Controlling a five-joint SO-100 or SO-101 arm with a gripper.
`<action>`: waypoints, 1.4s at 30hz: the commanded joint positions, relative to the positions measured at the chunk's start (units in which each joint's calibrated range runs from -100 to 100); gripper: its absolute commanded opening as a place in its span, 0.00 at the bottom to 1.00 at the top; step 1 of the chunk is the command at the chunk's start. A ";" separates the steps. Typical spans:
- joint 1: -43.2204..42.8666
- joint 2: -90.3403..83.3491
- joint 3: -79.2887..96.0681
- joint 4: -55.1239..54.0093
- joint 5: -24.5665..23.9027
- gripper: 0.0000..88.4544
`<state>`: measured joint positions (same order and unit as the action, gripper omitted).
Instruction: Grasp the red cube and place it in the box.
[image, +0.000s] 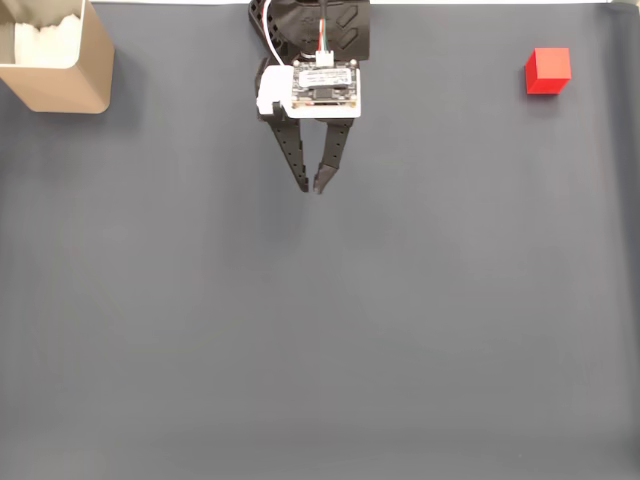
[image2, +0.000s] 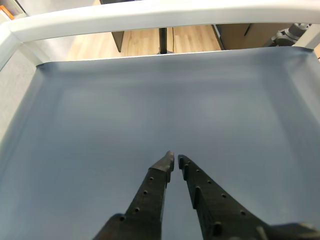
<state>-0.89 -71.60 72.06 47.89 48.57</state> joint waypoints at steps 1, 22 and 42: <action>-1.31 2.45 -5.00 -0.43 1.12 0.01; -17.01 12.50 -16.86 4.57 3.03 0.00; -33.48 12.50 -22.15 13.26 4.93 0.01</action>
<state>-31.82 -59.18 53.71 60.62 52.77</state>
